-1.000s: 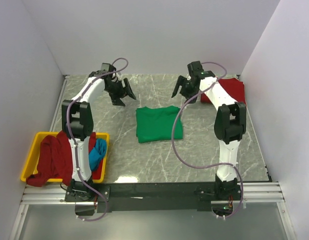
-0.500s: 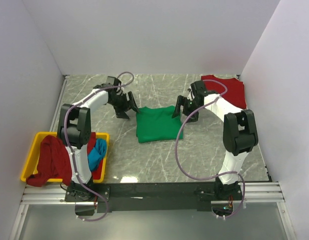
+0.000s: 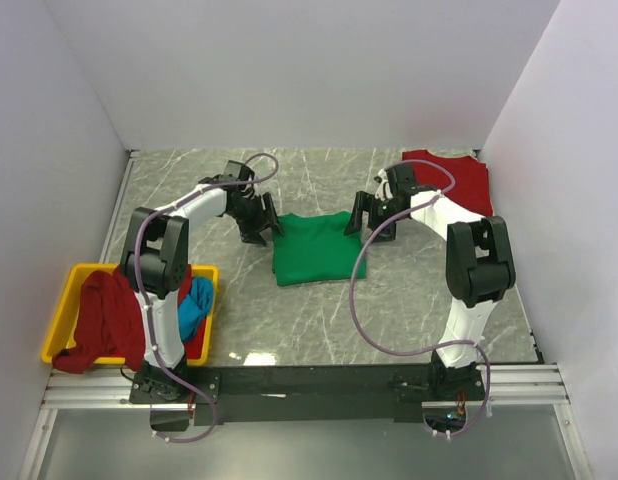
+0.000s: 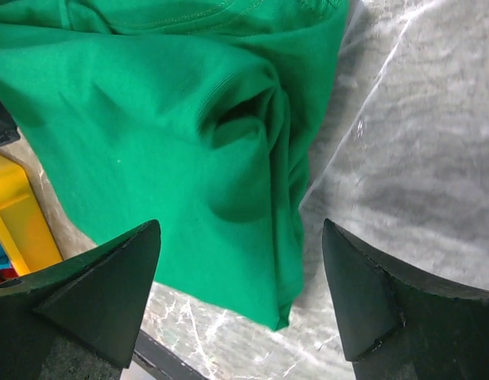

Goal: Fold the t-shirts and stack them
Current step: Fold the tshirt, then neatly place the folded tshirt to the corner

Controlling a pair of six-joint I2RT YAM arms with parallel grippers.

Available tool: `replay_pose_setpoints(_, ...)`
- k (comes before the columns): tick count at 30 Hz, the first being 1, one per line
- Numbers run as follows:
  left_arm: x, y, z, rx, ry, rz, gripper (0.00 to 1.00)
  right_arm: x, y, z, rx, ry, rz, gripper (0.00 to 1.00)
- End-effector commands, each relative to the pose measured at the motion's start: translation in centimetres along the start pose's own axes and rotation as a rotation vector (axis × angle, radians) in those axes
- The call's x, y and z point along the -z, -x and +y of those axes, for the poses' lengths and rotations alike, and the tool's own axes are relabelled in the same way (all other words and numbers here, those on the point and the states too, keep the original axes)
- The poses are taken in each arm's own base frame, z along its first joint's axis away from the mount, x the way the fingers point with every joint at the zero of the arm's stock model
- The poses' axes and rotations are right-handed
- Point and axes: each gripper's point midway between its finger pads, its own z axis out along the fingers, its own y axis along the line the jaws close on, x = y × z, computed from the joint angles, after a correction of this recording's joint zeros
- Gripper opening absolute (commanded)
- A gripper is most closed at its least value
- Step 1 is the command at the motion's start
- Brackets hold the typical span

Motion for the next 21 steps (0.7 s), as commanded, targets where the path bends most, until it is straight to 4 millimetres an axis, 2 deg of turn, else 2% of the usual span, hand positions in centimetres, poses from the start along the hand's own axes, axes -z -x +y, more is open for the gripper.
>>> replay_pose_setpoints(1, -0.3, 0.8, -0.2, -0.011, 0.015, -0.032, 0.67, -1.2, 0.3, -0.3, 0.036, 0.053, 0.006, 0.89)
replay_pose_setpoints(7, -1.5, 0.0, 0.2, -0.008, 0.025, -0.004, 0.51, -2.2, -0.3, -0.4, 0.040, 0.113, 0.042, 0.89)
replay_pose_setpoints(10, -2.0, -0.4, 0.7, -0.002, 0.036, 0.005, 0.40, -2.8, -0.8, -0.5, 0.032, 0.141, 0.066, 0.89)
replay_pose_setpoints(11, -2.1, -0.4, 0.8, -0.001, 0.039, 0.007, 0.32, -3.0, -1.1, -0.4, 0.030, 0.152, 0.077, 0.88)
replay_pose_setpoints(14, -2.7, -1.0, 1.5, 0.002, 0.055, 0.023, 0.21, -3.7, -1.7, -0.7, 0.022, 0.164, 0.092, 0.88)
replay_pose_setpoints(19, -3.9, -2.1, 3.0, 0.014, 0.086, 0.062, 0.10, -4.8, -2.6, -1.0, 0.012, 0.176, 0.114, 0.83)
replay_pose_setpoints(21, -4.1, -2.5, 3.4, 0.017, 0.091, 0.076, 0.09, -5.2, -2.9, -0.9, 0.012, 0.178, 0.120, 0.81)
